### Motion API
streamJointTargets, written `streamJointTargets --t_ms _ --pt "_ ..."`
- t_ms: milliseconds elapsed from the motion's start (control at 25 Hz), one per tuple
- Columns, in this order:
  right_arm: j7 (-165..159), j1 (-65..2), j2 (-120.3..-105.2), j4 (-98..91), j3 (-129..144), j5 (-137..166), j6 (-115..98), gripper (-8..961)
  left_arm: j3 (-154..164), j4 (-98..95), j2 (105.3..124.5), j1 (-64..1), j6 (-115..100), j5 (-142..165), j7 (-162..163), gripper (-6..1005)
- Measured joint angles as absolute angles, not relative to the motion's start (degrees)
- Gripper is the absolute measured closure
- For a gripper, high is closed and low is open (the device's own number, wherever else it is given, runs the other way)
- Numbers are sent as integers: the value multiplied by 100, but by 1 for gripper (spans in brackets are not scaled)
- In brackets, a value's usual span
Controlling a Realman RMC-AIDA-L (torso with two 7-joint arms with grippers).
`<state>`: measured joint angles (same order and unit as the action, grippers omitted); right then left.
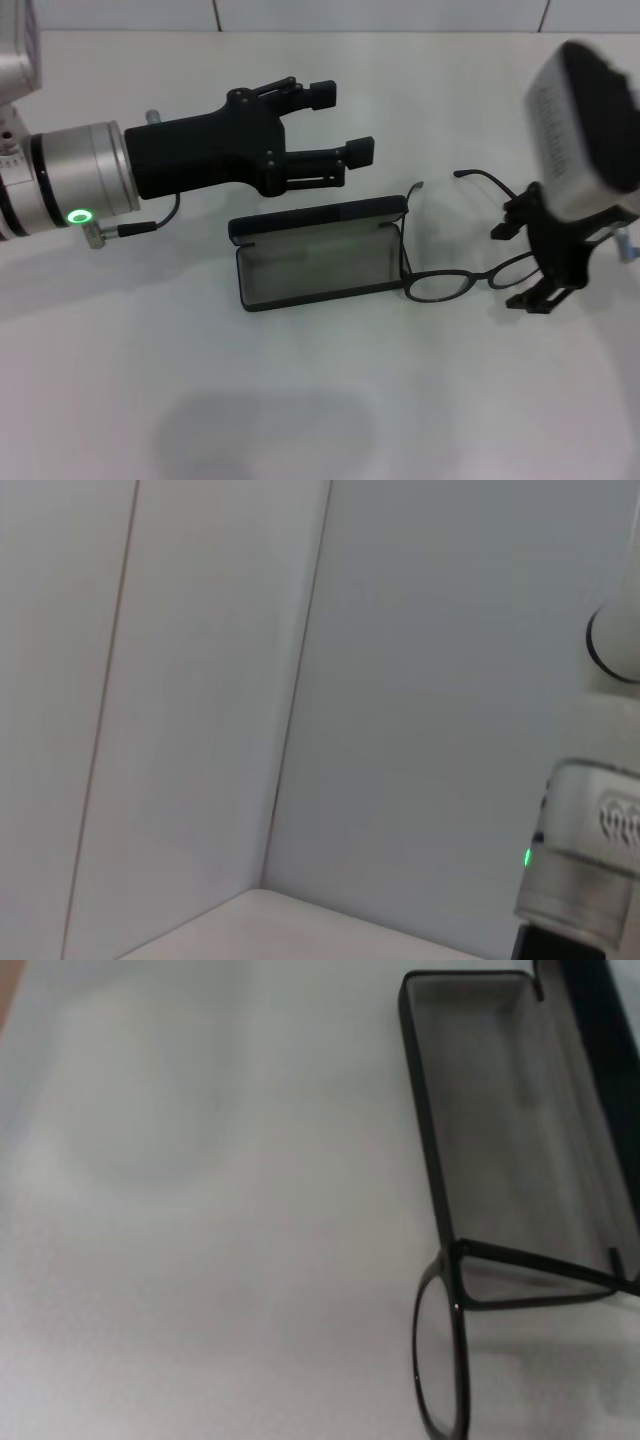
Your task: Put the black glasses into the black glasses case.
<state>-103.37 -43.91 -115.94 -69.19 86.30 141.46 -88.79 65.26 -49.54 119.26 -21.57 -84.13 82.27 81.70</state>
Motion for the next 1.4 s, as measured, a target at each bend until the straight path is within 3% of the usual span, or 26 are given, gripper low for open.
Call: streamJointTargets --t_ms 160,360,760,880,1200,1400 --pt "-10400 -4472 -11610 -6788 9190 14198 -8531 112 6454 -4871 11917 -2167 -8421 8228 8125 100" --pt "-10399 -4418 -11617 -6739 9478 14190 -8231 261 6448 -4815 11914 -2191 -8424 8230 8120 101" --pt "-10410 -4268 -11616 -6621 9810 14032 -7840 720 6442 -4792 11926 -2244 -8426 8231 8242 103" --pt "-10400 -4096 -11598 -6870 9683 13992 -7907 753 6442 -4790 11915 -2217 -8494 8227 8348 103" --pt "-9219 -2555 -11601 -8383 8158 12705 -8299 840 6404 -4789 11857 -2114 -9300 8155 8441 105" --pt "-7742 -1885 -11617 -8060 7988 11092 -8234 839 6264 -4739 11847 -2252 -9868 8101 8961 106"
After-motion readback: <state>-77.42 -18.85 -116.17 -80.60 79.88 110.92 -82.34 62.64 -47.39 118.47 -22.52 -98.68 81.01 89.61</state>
